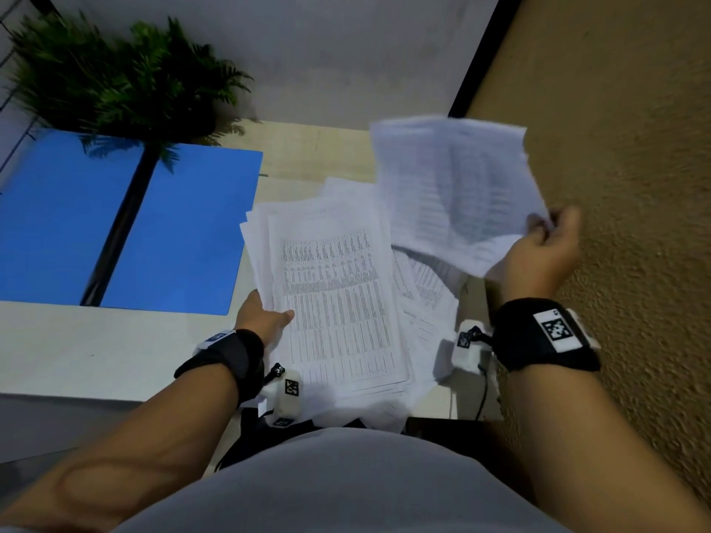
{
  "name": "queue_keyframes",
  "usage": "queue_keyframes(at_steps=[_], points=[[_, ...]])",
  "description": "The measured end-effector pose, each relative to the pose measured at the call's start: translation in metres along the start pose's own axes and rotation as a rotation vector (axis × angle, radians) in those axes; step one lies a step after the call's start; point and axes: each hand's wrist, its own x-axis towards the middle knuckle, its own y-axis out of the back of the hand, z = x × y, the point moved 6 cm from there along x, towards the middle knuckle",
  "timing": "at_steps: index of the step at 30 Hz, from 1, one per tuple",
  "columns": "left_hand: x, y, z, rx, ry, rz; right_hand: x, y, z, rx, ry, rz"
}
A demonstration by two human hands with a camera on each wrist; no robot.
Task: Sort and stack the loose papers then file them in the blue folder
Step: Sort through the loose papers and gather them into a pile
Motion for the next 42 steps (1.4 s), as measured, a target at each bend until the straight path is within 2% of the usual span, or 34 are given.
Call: queue_keyframes(at_steps=[2, 4, 7, 10, 14, 15, 18, 20, 21, 22, 24, 26, 27, 28, 31, 33, 35, 38, 40, 42], points=[[-0.002, 0.0, 0.001, -0.045, -0.036, 0.009, 0.006, 0.014, -0.022, 0.092, 0.048, 0.106], [-0.013, 0.0, 0.009, -0.101, -0.136, 0.005, 0.009, 0.019, -0.03, 0.134, 0.048, 0.146], [-0.032, -0.009, 0.021, -0.107, -0.19, -0.071, -0.001, 0.007, -0.015, 0.18, -0.049, 0.044], [-0.053, -0.019, 0.032, -0.15, -0.098, -0.123, -0.044, -0.022, 0.021, 0.114, -0.243, -0.193], [-0.076, -0.028, 0.052, -0.032, -0.048, -0.185, -0.127, -0.057, 0.07, 0.087, -0.688, -0.643], [-0.078, -0.032, 0.053, -0.046, -0.029, -0.199, -0.144, -0.061, 0.074, 0.047, -0.749, -0.763], [-0.075, -0.037, 0.048, -0.054, 0.017, -0.196, -0.166, -0.066, 0.079, -0.167, -0.682, -1.063], [-0.066, -0.035, 0.046, -0.029, -0.005, -0.144, -0.168, -0.068, 0.079, -0.183, -0.625, -1.216], [-0.064, -0.031, 0.046, 0.06, -0.03, -0.092, -0.168, -0.066, 0.077, -0.141, -0.641, -1.25], [-0.059, -0.027, 0.044, 0.136, -0.039, -0.029, -0.164, -0.065, 0.079, -0.088, -0.685, -1.215], [-0.052, -0.019, 0.04, 0.185, -0.026, 0.03, -0.144, -0.061, 0.081, 0.048, -0.723, -0.972], [-0.047, -0.009, 0.037, 0.188, -0.056, 0.074, -0.114, -0.054, 0.089, 0.039, -0.608, -0.694], [-0.043, -0.003, 0.033, 0.188, -0.067, 0.092, -0.101, -0.051, 0.095, -0.042, -0.52, -0.626], [-0.04, 0.004, 0.03, 0.174, -0.074, 0.103, -0.093, -0.053, 0.102, -0.147, -0.429, -0.631], [-0.031, 0.01, 0.018, -0.032, -0.069, 0.072, -0.094, -0.068, 0.115, -0.39, -0.239, -0.869], [-0.029, 0.006, 0.013, -0.183, -0.084, 0.029, -0.101, -0.077, 0.116, -0.553, -0.121, -0.955], [-0.021, -0.001, 0.006, -0.223, -0.09, 0.024, -0.107, -0.084, 0.115, -0.673, -0.105, -0.983], [-0.023, -0.009, 0.012, -0.08, -0.047, 0.047, -0.113, -0.095, 0.114, -0.802, -0.111, -1.026], [-0.033, -0.009, 0.022, 0.075, -0.025, 0.044, -0.114, -0.102, 0.107, -0.726, -0.105, -1.042], [-0.033, -0.006, 0.022, 0.081, -0.014, 0.051, -0.111, -0.109, 0.106, -0.626, -0.086, -1.05]])
